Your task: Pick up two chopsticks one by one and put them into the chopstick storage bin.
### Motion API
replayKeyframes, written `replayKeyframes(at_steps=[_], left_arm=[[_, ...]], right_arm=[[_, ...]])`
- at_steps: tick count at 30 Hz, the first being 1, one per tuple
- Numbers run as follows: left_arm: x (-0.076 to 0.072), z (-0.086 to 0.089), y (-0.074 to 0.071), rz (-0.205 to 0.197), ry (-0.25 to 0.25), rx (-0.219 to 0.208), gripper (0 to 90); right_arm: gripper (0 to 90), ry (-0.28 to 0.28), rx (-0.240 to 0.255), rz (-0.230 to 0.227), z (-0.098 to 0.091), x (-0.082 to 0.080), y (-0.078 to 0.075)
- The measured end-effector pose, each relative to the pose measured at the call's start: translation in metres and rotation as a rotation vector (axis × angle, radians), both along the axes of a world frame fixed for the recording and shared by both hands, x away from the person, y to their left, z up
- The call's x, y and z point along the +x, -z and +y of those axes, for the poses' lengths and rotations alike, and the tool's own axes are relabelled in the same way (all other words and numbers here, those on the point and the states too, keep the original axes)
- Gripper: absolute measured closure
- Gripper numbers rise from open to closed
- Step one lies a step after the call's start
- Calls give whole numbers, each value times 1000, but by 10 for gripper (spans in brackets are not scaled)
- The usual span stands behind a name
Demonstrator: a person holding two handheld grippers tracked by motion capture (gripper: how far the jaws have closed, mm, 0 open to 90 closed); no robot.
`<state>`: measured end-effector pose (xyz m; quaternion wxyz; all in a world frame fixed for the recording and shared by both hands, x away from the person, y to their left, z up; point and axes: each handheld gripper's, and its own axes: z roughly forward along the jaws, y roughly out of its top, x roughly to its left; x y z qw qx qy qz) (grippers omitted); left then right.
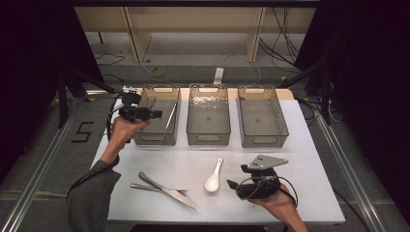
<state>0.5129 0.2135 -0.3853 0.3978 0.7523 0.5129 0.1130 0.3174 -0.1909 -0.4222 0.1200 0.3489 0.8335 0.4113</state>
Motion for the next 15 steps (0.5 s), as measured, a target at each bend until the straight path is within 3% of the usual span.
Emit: replayKeyframes(at_steps=[7,15], left_arm=[[-23,-2,-3,-12,35,6,266],[-58,-3,-8,-69,88,-67,224]], right_arm=[[289,5,1,1,0,1,0],[289,17,-2,-1,3,6,-1]])
